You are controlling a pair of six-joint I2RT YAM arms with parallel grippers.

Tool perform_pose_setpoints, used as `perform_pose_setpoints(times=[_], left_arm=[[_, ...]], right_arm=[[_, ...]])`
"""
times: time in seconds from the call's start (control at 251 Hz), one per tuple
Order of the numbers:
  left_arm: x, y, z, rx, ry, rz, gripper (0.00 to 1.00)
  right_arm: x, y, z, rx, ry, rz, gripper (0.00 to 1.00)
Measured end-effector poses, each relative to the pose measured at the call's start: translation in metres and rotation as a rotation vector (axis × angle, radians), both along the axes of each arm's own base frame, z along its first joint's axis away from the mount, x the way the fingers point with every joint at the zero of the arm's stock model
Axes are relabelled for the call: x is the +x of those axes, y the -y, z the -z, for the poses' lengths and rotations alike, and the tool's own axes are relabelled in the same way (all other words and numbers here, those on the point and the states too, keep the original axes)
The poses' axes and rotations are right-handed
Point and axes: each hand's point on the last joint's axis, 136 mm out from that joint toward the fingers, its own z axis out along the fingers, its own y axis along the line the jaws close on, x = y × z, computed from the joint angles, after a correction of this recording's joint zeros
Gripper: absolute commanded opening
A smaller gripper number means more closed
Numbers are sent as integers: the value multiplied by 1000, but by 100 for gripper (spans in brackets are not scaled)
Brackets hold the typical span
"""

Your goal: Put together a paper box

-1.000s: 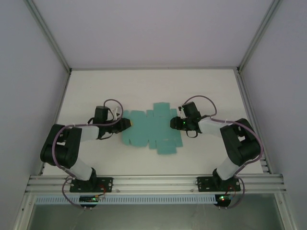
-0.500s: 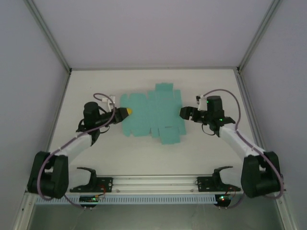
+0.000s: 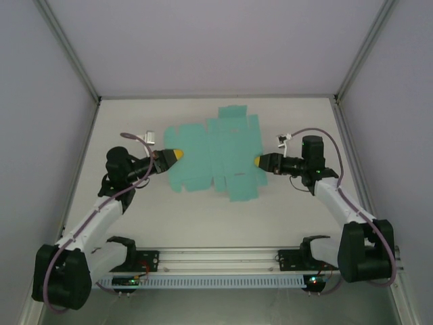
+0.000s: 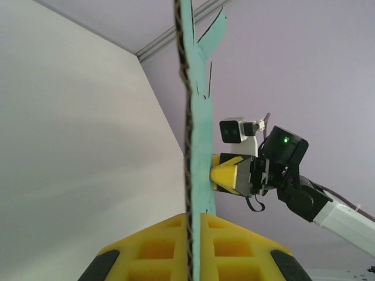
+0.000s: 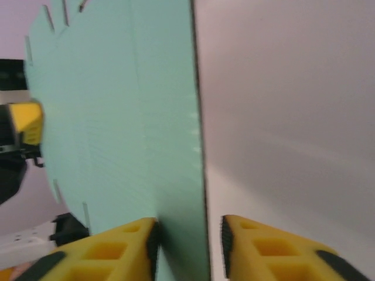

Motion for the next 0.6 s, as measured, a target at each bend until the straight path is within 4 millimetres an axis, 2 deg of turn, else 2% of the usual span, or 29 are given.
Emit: perform_pose_setpoints(times=[0.128,0.168,0.18,0.2,0.22,0.275,0.291,0.303,0.467,0.599], left_arm=[[1,-1,3,7,-10,-11,0],[2,-2,5,15,-17,-19,0],[2,-3,6,19,-19,-23,3],[3,-3,8,25,-22,-28,12],[3,-4,10,32,-30,-36,25],[6,-8,16,70,-38,-67,82],[7,-10,19,81,-50,-83,96],[8,-11,20,94,-49,-94,100],[24,-46,53,294,-144,-319,100],[21,-63,85,418,-231,-377,100]], right_arm=[[-4,-4,-4,17,12,-31,0],[-5,-4,-6,13,24,-34,0],[-5,-4,-6,13,21,-33,0],[-6,-4,-6,10,29,-34,0],[-6,-4,-6,7,28,-30,0],[-8,-5,-4,-21,39,-25,0],[-9,-6,-3,-34,42,-23,0],[-9,-6,-2,-45,44,-23,0],[-12,-14,22,-257,72,-21,0],[-4,-20,54,-507,126,-31,0]])
